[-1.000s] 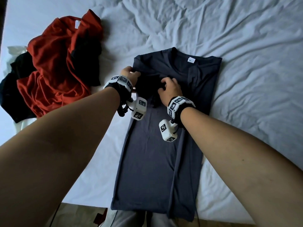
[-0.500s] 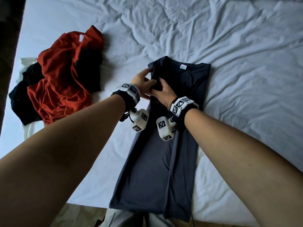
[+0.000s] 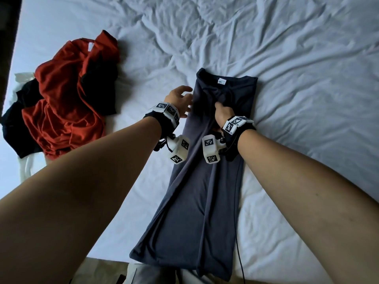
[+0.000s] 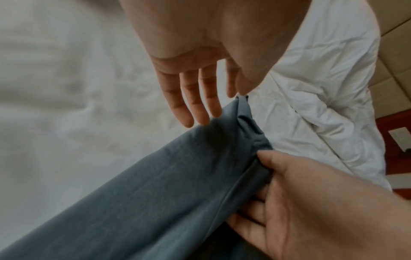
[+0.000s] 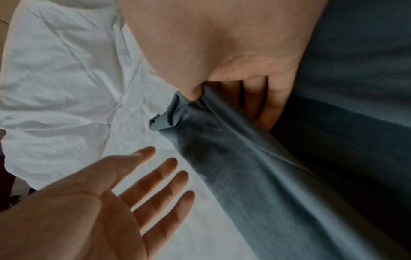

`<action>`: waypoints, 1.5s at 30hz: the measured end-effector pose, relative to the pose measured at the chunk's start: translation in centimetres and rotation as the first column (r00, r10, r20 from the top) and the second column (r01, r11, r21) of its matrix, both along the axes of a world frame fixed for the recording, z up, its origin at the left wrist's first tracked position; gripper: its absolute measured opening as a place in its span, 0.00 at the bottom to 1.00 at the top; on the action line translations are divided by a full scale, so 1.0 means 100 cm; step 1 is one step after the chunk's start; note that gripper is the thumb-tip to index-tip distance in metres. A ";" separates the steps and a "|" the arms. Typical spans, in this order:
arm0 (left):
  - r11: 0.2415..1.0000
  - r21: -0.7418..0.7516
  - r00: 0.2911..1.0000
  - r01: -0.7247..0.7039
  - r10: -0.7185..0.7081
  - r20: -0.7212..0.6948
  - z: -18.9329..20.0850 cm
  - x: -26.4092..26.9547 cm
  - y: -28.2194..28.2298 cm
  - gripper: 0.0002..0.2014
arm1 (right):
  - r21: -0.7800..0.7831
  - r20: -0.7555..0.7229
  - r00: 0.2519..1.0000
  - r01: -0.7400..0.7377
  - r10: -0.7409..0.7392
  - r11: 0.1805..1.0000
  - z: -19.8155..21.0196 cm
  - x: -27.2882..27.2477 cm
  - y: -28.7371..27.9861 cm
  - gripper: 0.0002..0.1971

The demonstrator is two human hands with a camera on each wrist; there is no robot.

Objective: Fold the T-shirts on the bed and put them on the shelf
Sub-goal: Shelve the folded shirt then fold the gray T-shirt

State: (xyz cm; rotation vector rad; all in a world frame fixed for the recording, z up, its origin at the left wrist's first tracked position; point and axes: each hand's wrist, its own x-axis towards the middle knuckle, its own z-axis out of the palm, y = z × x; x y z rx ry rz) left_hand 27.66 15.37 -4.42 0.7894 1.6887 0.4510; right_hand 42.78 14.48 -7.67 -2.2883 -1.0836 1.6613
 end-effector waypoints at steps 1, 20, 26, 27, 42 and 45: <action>1.000 0.001 0.999 0.017 -0.017 -0.047 -0.001 0.002 0.000 0.16 | -0.002 -0.006 1.000 -0.019 0.019 1.000 -0.001 0.001 0.001 0.27; 0.986 -0.109 0.967 0.126 -0.147 -0.209 0.014 0.015 -0.056 0.09 | 0.064 0.060 0.998 -0.032 0.028 0.997 -0.002 0.022 -0.049 0.24; 0.974 -0.194 0.969 0.120 -0.158 -0.191 0.027 -0.008 -0.124 0.07 | 0.000 -0.058 0.998 -0.016 0.016 1.000 0.027 0.007 -0.103 0.08; 0.972 -0.204 0.968 0.119 -0.159 -0.196 0.027 -0.011 -0.136 0.06 | -0.024 -0.114 0.993 0.006 -0.009 1.000 0.037 0.004 -0.114 0.08; 0.876 -0.352 0.860 0.330 -0.433 -0.272 -0.011 -0.079 -0.303 0.12 | -0.094 -0.133 0.991 0.015 -0.027 0.995 0.025 -0.039 -0.258 0.13; 0.823 -0.373 0.783 0.428 -0.544 -0.302 -0.006 -0.083 -0.323 0.17 | -0.095 -0.135 0.990 0.033 -0.045 0.995 0.024 -0.046 -0.279 0.12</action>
